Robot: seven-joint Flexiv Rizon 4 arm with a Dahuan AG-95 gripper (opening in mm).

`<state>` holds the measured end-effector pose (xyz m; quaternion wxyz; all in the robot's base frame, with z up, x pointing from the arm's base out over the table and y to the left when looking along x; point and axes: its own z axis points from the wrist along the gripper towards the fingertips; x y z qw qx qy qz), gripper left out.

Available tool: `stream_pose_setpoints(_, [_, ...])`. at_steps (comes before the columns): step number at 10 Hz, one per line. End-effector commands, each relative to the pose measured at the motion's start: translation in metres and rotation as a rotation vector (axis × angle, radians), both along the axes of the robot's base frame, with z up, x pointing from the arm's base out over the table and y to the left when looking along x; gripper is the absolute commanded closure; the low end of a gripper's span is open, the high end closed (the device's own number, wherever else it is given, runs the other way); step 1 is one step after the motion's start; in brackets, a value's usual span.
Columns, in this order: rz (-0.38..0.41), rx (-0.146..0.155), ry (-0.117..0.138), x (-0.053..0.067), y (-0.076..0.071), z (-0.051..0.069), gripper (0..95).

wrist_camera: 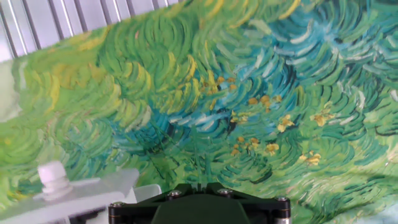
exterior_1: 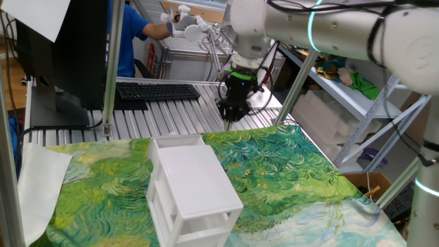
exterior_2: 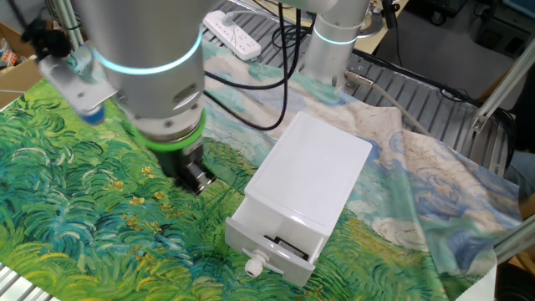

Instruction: Use the gripper to push and close the drawer

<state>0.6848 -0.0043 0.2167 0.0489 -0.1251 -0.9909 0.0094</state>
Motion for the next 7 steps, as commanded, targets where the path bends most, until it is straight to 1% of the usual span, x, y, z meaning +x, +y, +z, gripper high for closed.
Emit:
stream_pose_setpoints(1, [-0.008, 0.003, -0.001, 0.0104, 0.0017, -0.0007, 95.0])
stream_pose_setpoints(2, [-0.018, 0.002, -0.004, 0.0162, 0.0033, -0.0021, 95.0])
stream_pose_setpoints(3, [-0.024, -0.003, -0.013, 0.0175, 0.0041, -0.003, 95.0])
stream_pose_setpoints(5, [-0.02, -0.001, -0.011, 0.0186, 0.0052, -0.0047, 95.0])
stream_pose_setpoints(6, [-0.016, -0.007, -0.015, 0.0187, 0.0053, -0.0049, 95.0])
stream_pose_setpoints(7, [-0.011, -0.002, -0.014, 0.0187, 0.0053, -0.0049, 95.0])
